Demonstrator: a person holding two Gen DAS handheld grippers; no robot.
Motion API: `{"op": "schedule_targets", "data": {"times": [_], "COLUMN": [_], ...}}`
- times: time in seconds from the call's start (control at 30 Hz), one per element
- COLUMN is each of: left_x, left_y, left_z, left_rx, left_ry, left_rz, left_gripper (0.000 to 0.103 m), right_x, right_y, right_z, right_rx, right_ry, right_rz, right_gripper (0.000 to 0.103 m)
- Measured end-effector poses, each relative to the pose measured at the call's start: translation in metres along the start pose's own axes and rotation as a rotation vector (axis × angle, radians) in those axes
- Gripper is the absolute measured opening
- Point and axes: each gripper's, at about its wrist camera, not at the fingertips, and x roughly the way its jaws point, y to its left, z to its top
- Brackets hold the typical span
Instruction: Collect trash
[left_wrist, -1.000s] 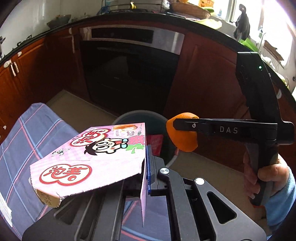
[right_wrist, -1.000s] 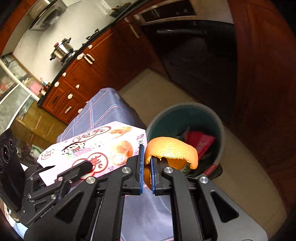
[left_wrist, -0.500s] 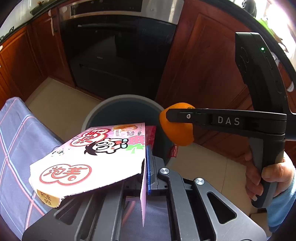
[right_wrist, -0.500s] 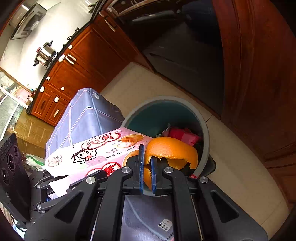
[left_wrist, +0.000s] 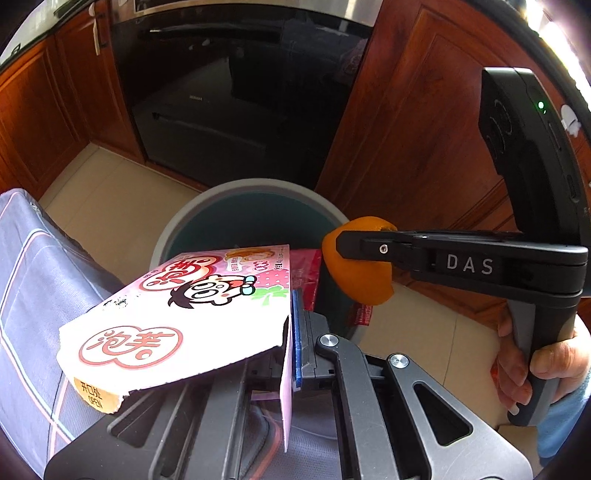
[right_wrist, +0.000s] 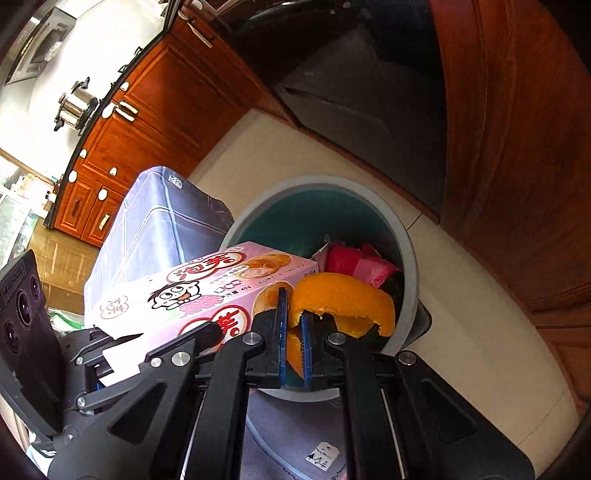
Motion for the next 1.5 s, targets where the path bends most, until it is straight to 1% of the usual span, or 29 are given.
{"op": "schedule_targets", "data": {"times": [0.1,0.13,0.17,0.2,0.23,0.27,0.3,0.33,0.4,0.43,0.5,0.6,0.67,0.7,0.77,0.8,0.9,0.93,1.0,1.2,1.37,1.5], "left_x": [0.009,0.01,0.011,0.01,0.008,0.005,0.001,-0.001,-0.005,-0.009,-0.019,-0.036,-0.05,-0.055,-0.067,-0.073,-0.089,-0.09,-0.094,-0.118,-0.128,-0.133], "left_y": [-0.006,-0.005,-0.005,-0.005,-0.006,-0.006,-0.007,-0.007,-0.006,-0.005,-0.004,-0.005,-0.006,-0.001,-0.001,0.001,-0.001,-0.005,-0.011,-0.019,-0.018,-0.015], "left_z": [-0.002,-0.002,-0.002,-0.003,-0.004,-0.004,-0.005,-0.005,-0.005,-0.006,-0.011,-0.02,-0.028,-0.03,-0.038,-0.042,-0.057,-0.062,-0.069,-0.102,-0.12,-0.132], "left_rx": [-0.002,-0.004,-0.002,0.001,0.006,0.012,0.02,0.021,0.013,0.01,0.004,-0.003,-0.008,-0.011,-0.026,-0.036,-0.048,-0.045,-0.04,-0.052,-0.087,-0.114], "left_ry": [0.022,0.03,0.034,0.034,0.023,0.002,-0.018,-0.019,-0.017,-0.023,-0.037,-0.06,-0.076,-0.087,-0.109,-0.116,-0.132,-0.137,-0.145,-0.142,-0.134,-0.123], "left_rz": [0.016,0.019,0.027,0.044,0.082,0.116,0.134,0.136,0.139,0.144,0.153,0.16,0.177,0.187,0.206,0.216,0.237,0.243,0.249,0.277,0.26,0.267], "left_gripper": [0.006,0.01,0.023,0.037,0.061,0.07,0.072,0.073,0.077,0.078,0.084,0.085,0.086,0.087,0.089,0.092,0.094,0.094,0.096,0.098,0.099,0.099], "right_x": [0.008,0.01,0.012,0.013,0.012,0.011,0.01,0.009,0.007,0.006,0.003,-0.005,-0.012,-0.016,-0.025,-0.029,-0.042,-0.047,-0.056,-0.079,-0.091,-0.092], "right_y": [0.0,-0.001,-0.001,-0.001,0.0,0.0,0.001,0.001,0.001,0.002,0.005,0.012,0.018,0.022,0.028,0.032,0.042,0.045,0.051,0.063,0.069,0.071], "right_z": [0.0,0.0,0.0,0.0,0.0,0.0,-0.001,-0.001,-0.002,-0.002,-0.006,-0.013,-0.019,-0.023,-0.03,-0.034,-0.048,-0.053,-0.064,-0.093,-0.12,-0.137], "right_rx": [0.022,0.032,0.038,0.045,0.055,0.062,0.065,0.07,0.085,0.086,0.079,0.055,0.03,0.017,-0.003,-0.013,-0.044,-0.052,-0.069,-0.145,-0.19,-0.223], "right_ry": [0.029,0.038,0.043,0.044,0.036,0.024,0.021,0.024,0.021,0.02,0.029,0.037,0.034,0.031,0.027,0.024,0.016,0.016,0.011,0.009,0.011,0.017], "right_rz": [0.011,0.016,0.025,0.031,0.036,0.035,0.03,0.029,0.023,0.013,-0.009,-0.028,-0.048,-0.055,-0.067,-0.074,-0.098,-0.111,-0.136,-0.252,-0.359,-0.427], "right_gripper": [0.012,0.022,0.046,0.062,0.075,0.077,0.077,0.082,0.083,0.084,0.087,0.087,0.087,0.087,0.092,0.092,0.094,0.097,0.097,0.097,0.097,0.097]}}
